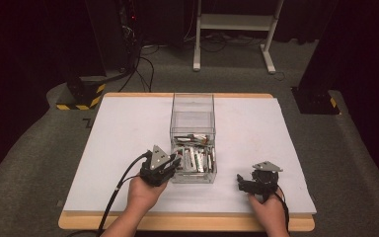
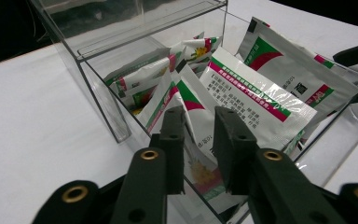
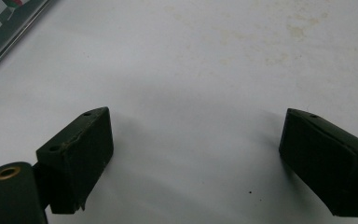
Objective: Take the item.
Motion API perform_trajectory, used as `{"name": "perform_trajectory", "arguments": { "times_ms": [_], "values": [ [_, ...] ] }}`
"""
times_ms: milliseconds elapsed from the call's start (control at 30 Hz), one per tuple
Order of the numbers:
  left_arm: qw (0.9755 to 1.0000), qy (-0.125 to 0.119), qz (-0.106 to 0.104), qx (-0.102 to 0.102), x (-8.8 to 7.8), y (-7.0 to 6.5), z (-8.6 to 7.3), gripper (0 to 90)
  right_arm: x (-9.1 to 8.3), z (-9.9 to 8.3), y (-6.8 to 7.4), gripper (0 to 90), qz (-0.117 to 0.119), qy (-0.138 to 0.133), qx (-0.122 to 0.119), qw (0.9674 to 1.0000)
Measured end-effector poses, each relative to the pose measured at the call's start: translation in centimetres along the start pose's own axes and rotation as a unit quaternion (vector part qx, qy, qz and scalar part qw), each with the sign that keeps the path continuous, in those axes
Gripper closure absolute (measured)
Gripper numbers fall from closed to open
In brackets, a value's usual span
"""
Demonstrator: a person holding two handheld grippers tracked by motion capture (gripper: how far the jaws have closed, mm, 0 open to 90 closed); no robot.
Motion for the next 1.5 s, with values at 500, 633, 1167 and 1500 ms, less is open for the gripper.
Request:
{"name": "perform_trajectory", "arguments": {
  "times_ms": [500,633,1167,1500],
  "values": [
    [0.9993,-0.027,0.005,-0.027,-0.5,0.5,-0.7,89.5,0.0,0.0,0.0,9.9,-0.001,0.000,0.000,1.0000],
    [0.9986,-0.038,0.009,-0.034,-0.7,0.7,-0.6,89.7,0.0,0.0,0.0,9.9,-0.001,0.000,0.000,1.0000],
    [0.9965,-0.067,0.013,-0.048,-1.3,0.8,-0.3,89.7,0.0,0.0,0.0,10.0,-0.001,0.000,0.000,1.0000],
    [0.9951,-0.084,0.015,-0.049,-1.5,0.8,0.0,89.7,0.0,0.0,0.0,10.0,-0.001,0.000,0.001,1.0000]
  ]
}}
Point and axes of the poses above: each handheld gripper's, and its own axes: x roughly forward along the jaws, z roughly out of its top, y roughly to its left, the point moved 1 cm from there along x, roughly forward along the jaws, and after that the axes turned 15 degrees about -y, right-handed, at the moved point
